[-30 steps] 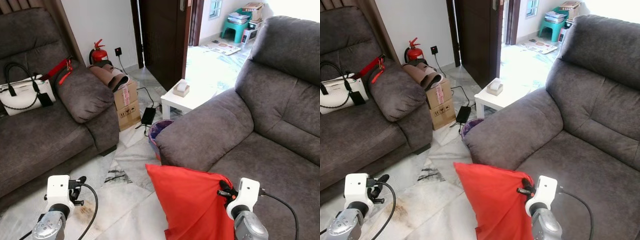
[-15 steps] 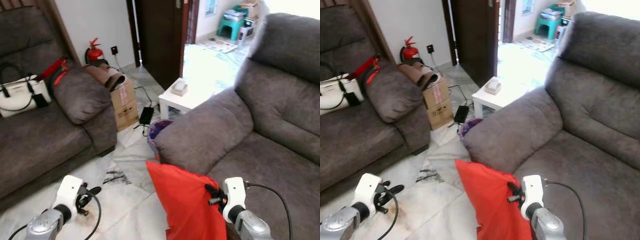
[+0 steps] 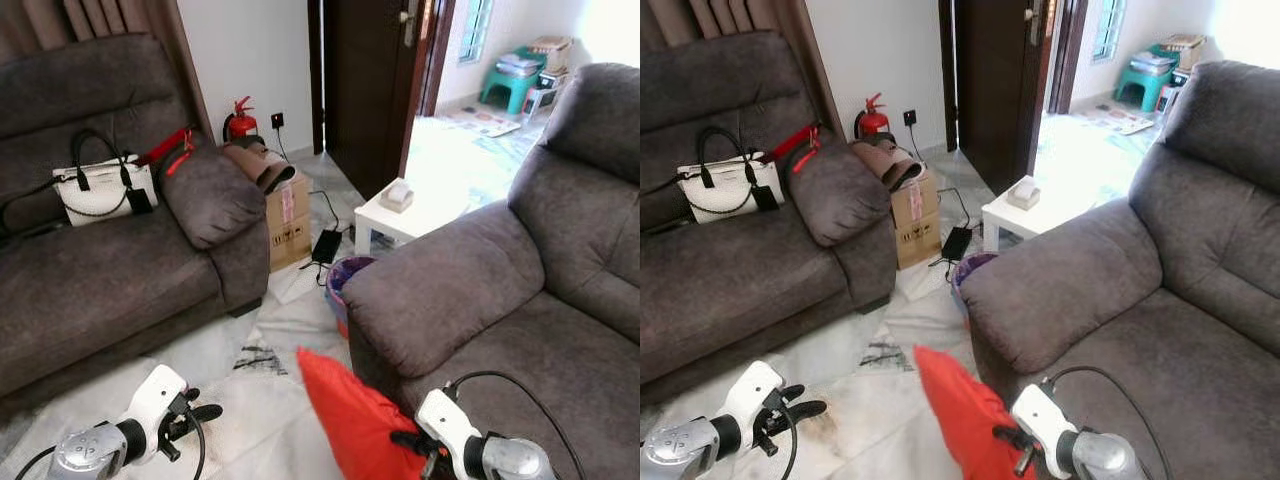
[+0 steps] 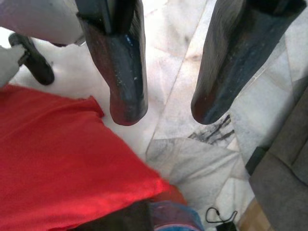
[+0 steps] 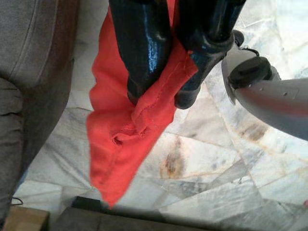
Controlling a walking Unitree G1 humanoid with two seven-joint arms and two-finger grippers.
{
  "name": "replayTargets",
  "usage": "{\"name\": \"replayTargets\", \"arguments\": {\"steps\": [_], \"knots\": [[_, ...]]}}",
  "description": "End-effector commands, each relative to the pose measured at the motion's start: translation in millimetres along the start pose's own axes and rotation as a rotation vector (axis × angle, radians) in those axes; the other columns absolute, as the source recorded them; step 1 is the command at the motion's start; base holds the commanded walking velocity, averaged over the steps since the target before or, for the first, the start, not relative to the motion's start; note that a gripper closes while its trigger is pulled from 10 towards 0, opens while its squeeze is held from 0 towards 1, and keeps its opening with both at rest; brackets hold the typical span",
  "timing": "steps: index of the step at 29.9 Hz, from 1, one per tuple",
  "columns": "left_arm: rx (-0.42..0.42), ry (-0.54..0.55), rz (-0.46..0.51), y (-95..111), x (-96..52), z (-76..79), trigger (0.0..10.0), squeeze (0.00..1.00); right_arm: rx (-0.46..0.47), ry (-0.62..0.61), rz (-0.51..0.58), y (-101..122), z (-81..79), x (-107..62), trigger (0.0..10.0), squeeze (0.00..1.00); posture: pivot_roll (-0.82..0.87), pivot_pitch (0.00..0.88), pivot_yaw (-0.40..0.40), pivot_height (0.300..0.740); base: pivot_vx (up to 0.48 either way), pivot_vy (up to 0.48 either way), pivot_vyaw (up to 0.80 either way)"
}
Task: Move the pillow to the sofa from floor
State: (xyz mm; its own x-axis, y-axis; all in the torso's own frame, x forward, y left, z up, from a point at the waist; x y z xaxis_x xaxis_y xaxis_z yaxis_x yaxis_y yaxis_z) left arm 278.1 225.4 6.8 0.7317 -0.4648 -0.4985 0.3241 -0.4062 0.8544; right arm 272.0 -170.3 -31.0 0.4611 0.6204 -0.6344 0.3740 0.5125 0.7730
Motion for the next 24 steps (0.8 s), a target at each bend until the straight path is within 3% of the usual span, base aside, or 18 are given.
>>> {"name": "replayTargets", "arguments": {"steps": [1,12,15,16,17,19,20,24], "knots": [[0.025,-0.045,-0.022,1.3,-2.4,2.1,10.0,0.0,-0.078,0.031,0.048,19.4,1.7,-0.1,10.0,0.0,0.07,0.0,0.073,0.74,0.0,0.0,0.0],[0.105,-0.207,-0.086,1.6,-5.0,13.1,10.0,0.0,-0.154,0.216,0.086,44.0,-16.1,-5.4,10.0,0.0,0.06,0.0,0.081,0.74,0.0,0.0,0.0],[0.089,-0.25,-0.085,0.9,-5.8,18.2,10.0,0.0,-0.176,0.262,0.094,50.4,-21.6,-7.7,10.0,0.0,0.06,0.0,0.086,0.74,0.0,0.0,0.0],[0.09,-0.258,-0.079,1.4,-5.9,18.9,10.0,0.05,-0.182,0.271,0.104,53.7,-22.8,-8.6,10.0,0.0,0.06,0.0,0.086,0.74,0.0,0.0,0.0],[0.092,-0.271,-0.08,1.5,-6.6,20.1,10.0,0.59,-0.186,0.284,0.119,58.7,-24.5,-10.0,10.0,0.0,0.06,0.0,0.086,0.74,0.0,0.0,0.0],[0.093,-0.282,-0.083,1.7,-7.4,21.1,10.0,0.59,-0.189,0.294,0.129,62.1,-25.9,-11.4,10.0,0.0,0.06,0.0,0.087,0.74,0.0,0.0,0.0],[0.109,-0.303,-0.081,2.3,-8.5,23.4,10.0,1.0,-0.192,0.306,0.147,67.8,-27.5,-13.2,10.0,0.0,0.06,0.0,0.087,0.74,0.0,0.0,0.0],[0.126,-0.352,-0.081,3.3,-8.1,29.6,10.0,1.0,-0.205,0.35,0.215,94.3,-35.6,-21.8,10.0,0.0,0.05,0.0,0.087,0.74,0.0,0.0,0.0]]}}
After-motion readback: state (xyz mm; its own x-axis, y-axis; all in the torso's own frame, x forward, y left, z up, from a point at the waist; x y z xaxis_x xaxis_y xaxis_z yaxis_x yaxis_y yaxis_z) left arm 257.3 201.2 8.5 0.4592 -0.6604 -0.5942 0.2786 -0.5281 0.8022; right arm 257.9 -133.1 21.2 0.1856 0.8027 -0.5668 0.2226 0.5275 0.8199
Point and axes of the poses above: a point about 5 cm out from each wrist's last joint towards the gripper, its own x axis pointing out of the wrist towards the gripper, its own y axis along the axis of the wrist's last joint, z = x × y, the point moved 4 cm from there along x, pointing out of the wrist towards the gripper, and after that the axes turned 2 degrees about x, right-handed, at the moved point
